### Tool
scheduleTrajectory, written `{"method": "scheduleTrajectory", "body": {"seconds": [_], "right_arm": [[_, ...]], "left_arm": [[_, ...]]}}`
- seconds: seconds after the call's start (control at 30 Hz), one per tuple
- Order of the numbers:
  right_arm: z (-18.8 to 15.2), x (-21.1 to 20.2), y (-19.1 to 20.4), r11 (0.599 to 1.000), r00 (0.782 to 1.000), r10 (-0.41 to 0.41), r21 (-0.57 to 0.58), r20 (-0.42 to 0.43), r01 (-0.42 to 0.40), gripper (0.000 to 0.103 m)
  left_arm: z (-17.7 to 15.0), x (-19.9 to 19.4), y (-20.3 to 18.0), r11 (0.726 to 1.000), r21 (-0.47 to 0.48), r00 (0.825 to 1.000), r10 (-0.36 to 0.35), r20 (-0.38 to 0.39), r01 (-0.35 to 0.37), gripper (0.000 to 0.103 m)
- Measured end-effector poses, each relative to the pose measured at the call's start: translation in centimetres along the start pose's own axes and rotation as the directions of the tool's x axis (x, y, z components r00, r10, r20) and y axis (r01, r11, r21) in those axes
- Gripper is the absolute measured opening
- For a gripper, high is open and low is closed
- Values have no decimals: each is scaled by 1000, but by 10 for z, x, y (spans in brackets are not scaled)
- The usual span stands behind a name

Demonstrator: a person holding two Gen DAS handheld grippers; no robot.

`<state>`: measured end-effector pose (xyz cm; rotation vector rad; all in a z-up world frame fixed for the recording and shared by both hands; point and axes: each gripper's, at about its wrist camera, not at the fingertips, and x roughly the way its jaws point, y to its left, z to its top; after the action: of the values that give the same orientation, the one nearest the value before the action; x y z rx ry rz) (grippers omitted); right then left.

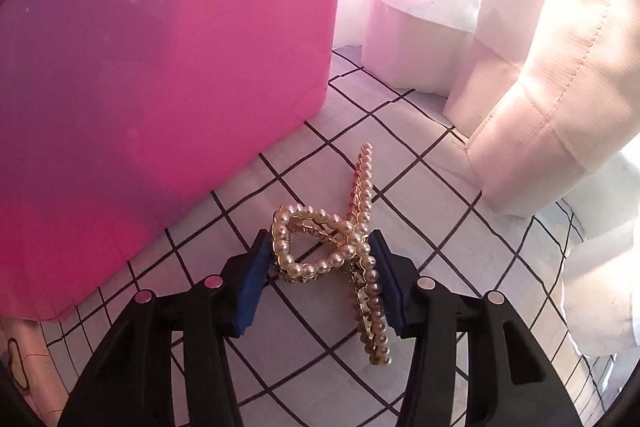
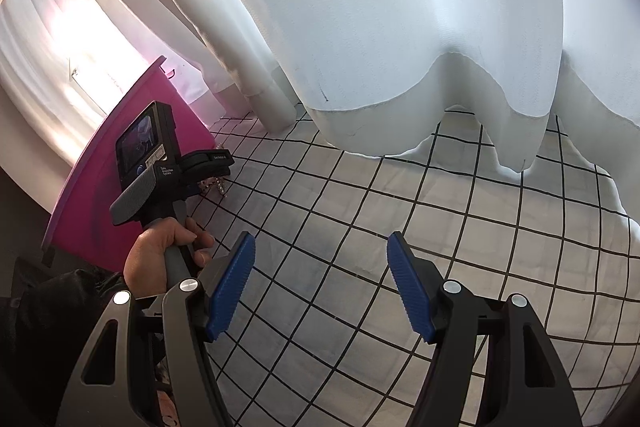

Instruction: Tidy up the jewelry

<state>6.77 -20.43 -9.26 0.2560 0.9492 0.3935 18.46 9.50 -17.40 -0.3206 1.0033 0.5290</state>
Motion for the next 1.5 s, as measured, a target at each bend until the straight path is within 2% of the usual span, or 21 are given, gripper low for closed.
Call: {"method": "scheduleTrajectory", "body": {"seconds": [0.2,0.47,0.6,0.73,0.87,1.0,1.1,1.2,1.27,1.4,1.5], "right_arm": [[0,4,5,1000,1000,9,-5,-1,-9,65],[6,3,21,1000,1000,10,-29,19,-9,66],[11,-1,33,999,999,7,-51,36,-6,66],[17,-5,45,998,998,7,-67,57,-3,66],[29,-15,63,996,995,15,-89,97,-6,65],[48,-26,91,991,988,46,-132,147,-27,65],[63,-29,121,983,980,94,-169,173,-65,65],[76,-27,155,972,971,152,-206,184,-113,65],[85,-21,176,963,965,195,-219,175,-154,66],[97,0,223,945,964,230,-267,130,-190,66],[109,15,259,928,963,254,-302,93,-216,65]], "left_arm": [[-7,-7,4,999,32,999,-35,-7,35,42],[-8,-43,3,992,97,996,-87,32,84,40],[-11,-76,4,985,131,989,-124,76,114,40],[-4,-120,5,973,179,975,-171,142,144,40],[10,-171,15,958,210,950,-237,204,194,40],[33,-217,37,952,200,927,-279,250,232,40],[60,-232,66,958,166,925,-273,266,235,40],[84,-238,101,975,133,932,-210,297,178,40],[100,-232,121,985,110,944,-158,291,131,40],[125,-207,164,995,75,976,-79,205,65,40],[131,-172,190,998,47,989,-48,139,42,40]]}}
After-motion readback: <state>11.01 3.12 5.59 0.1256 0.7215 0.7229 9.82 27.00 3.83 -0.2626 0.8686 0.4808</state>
